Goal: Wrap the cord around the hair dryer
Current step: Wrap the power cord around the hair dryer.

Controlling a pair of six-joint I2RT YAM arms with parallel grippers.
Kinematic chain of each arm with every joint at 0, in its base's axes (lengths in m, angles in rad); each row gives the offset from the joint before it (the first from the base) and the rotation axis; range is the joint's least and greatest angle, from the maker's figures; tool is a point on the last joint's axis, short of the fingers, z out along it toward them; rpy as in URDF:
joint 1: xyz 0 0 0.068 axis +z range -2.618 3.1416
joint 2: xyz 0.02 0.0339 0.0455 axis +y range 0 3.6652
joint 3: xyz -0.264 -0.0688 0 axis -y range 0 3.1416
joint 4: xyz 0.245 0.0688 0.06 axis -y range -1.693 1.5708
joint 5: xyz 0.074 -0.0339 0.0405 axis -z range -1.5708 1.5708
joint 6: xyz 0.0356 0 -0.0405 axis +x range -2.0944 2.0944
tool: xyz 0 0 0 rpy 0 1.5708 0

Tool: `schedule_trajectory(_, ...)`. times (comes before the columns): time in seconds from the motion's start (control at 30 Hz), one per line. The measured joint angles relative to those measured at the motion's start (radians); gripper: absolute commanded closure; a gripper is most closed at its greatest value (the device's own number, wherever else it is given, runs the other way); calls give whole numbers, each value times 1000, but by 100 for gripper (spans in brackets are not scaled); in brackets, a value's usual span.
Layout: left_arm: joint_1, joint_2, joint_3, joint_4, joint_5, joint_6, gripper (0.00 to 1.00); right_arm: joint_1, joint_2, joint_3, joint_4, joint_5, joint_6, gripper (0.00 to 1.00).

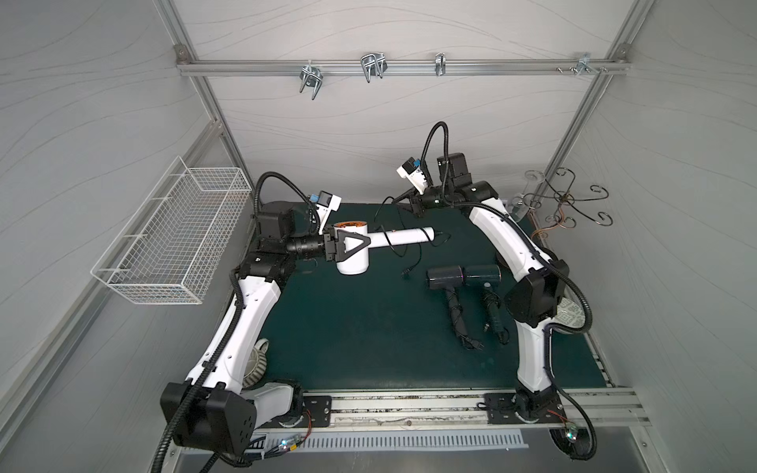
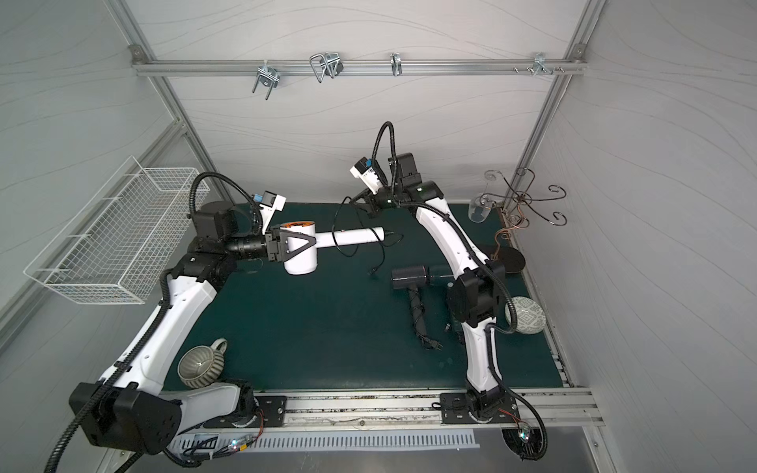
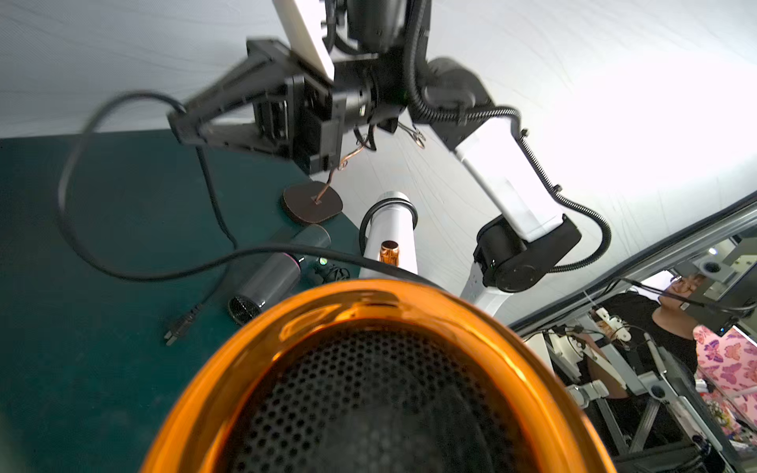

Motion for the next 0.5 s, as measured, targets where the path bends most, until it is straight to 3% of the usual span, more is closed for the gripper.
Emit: schedule_trajectory(0.5,95,58,4,462,70,-361,100,-80,-177,-365,150,-176,215,100)
